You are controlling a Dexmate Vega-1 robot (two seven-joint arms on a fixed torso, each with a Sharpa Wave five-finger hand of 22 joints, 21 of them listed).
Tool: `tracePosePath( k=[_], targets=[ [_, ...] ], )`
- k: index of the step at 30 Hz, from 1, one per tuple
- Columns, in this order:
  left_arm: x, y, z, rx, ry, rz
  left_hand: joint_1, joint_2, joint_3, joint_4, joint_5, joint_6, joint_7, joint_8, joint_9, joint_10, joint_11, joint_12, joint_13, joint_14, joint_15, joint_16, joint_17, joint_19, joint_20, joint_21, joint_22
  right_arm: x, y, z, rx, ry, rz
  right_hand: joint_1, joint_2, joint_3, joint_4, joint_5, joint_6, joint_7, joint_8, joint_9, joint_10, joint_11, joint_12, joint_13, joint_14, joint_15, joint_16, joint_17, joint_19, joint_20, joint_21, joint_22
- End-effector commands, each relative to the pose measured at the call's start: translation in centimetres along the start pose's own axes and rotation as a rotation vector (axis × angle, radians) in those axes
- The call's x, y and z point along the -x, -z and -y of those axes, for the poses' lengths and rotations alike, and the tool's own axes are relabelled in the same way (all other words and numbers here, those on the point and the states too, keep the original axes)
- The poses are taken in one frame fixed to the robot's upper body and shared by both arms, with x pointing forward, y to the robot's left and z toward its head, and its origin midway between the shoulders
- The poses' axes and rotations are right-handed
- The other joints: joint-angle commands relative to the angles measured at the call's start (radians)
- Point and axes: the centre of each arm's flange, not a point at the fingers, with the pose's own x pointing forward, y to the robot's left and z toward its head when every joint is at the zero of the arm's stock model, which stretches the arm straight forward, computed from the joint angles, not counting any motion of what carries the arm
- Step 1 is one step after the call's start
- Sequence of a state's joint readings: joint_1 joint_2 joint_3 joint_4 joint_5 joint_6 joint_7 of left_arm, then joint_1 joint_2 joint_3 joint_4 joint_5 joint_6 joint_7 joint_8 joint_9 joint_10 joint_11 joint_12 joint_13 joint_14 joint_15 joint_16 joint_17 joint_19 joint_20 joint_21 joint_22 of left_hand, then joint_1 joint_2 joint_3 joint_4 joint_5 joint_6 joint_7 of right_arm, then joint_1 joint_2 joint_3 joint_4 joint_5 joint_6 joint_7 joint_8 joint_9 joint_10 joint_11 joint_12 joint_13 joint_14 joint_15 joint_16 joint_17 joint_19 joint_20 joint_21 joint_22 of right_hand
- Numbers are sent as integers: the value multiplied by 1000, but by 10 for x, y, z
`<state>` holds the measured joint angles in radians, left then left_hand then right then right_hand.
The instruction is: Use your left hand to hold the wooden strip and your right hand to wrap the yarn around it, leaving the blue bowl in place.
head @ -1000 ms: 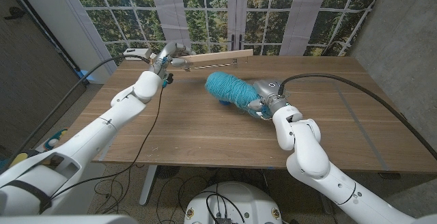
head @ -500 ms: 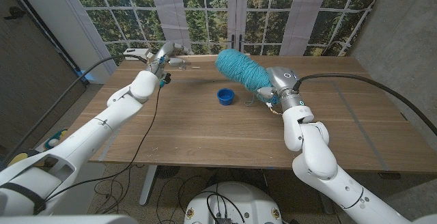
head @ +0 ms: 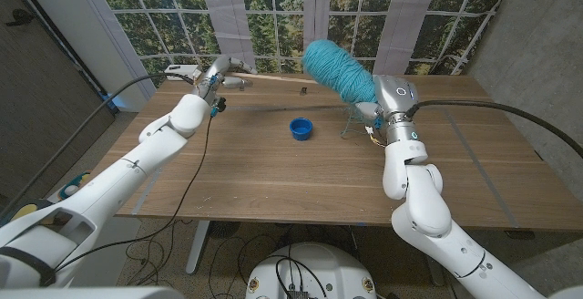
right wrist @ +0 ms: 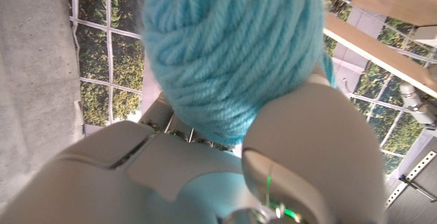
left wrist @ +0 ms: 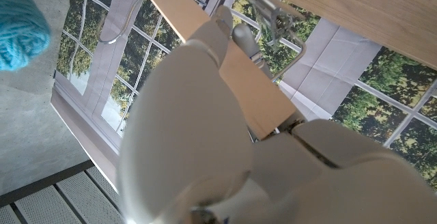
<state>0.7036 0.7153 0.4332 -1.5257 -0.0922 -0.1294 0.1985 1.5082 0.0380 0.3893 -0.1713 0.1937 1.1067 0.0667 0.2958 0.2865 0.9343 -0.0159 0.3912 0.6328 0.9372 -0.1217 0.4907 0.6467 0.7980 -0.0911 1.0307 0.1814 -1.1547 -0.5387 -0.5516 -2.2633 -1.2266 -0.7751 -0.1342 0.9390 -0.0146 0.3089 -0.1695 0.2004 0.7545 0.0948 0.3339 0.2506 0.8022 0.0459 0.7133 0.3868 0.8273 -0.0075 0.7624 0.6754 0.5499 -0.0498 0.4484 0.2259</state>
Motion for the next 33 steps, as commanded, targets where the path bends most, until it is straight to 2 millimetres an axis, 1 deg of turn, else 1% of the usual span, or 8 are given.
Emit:
tracePosePath(
  k=[1,6,8,13,16,22,26,33],
  targets=[
    [5,0,-5,104,31,20,58,63,25,18,5,40,43,-1,1,9,2,-8,1,18,-5,8,7,-6,-108,4,2,-19,13,4,-22,82,-51,202,207,94,99,5,164,-155,4,6,145,-150,10,67,97,-211,5,11,1,-20,9,5],
    [4,4,-6,210,72,12,59,61,26,16,5,40,45,-1,4,10,4,-9,5,21,-4,8,8,-7,-107,6,2,-30,16,6,-35,92,-53,204,208,94,102,6,166,-155,2,9,144,-148,19,78,96,-211,4,21,1,-20,15,6],
    [4,4,-7,244,92,8,59,60,27,16,6,38,44,-1,6,9,7,-10,7,24,5,8,9,-4,-108,10,3,-34,15,8,-32,97,-49,205,207,94,103,6,165,-155,1,10,140,-151,22,83,95,-211,3,25,-1,-20,17,7],
    [3,3,-11,311,120,-34,64,61,29,14,6,40,53,-1,11,16,15,-11,12,37,6,9,10,13,-106,28,6,-43,11,11,-24,106,-31,205,207,94,105,6,166,-156,-1,12,138,-151,28,92,93,-211,1,33,-1,-22,22,8],
    [4,2,-14,305,137,-40,77,59,36,7,1,49,64,-5,6,29,30,-20,0,54,10,6,0,31,-104,45,8,-48,10,13,-21,112,-26,206,206,94,107,7,167,-157,-2,13,136,-150,32,97,92,-212,-1,37,-3,-23,24,8],
    [7,1,-19,315,144,-68,92,43,42,-2,-9,69,75,-9,-4,55,44,-31,-20,78,25,0,-16,41,-98,59,5,-57,9,17,-13,120,-20,206,205,94,110,7,166,-159,-4,15,133,-152,38,106,89,-211,-6,43,-5,-24,28,8],
    [9,-1,-21,310,152,-105,101,25,44,-5,-15,81,86,-14,-14,73,48,-39,-37,97,33,-10,-38,45,-95,67,2,-64,8,21,-6,128,-11,207,205,94,112,8,168,-161,-5,17,129,-154,43,114,88,-213,-9,48,-7,-26,32,9],
    [8,-2,-22,365,198,-106,106,11,45,-3,-18,93,91,-21,-25,88,52,-50,-55,112,37,-17,-53,44,-91,72,0,-76,-3,27,11,145,26,207,203,94,114,9,174,-168,-5,21,125,-157,50,124,86,-213,-17,54,-11,-30,37,9]
  ],
)
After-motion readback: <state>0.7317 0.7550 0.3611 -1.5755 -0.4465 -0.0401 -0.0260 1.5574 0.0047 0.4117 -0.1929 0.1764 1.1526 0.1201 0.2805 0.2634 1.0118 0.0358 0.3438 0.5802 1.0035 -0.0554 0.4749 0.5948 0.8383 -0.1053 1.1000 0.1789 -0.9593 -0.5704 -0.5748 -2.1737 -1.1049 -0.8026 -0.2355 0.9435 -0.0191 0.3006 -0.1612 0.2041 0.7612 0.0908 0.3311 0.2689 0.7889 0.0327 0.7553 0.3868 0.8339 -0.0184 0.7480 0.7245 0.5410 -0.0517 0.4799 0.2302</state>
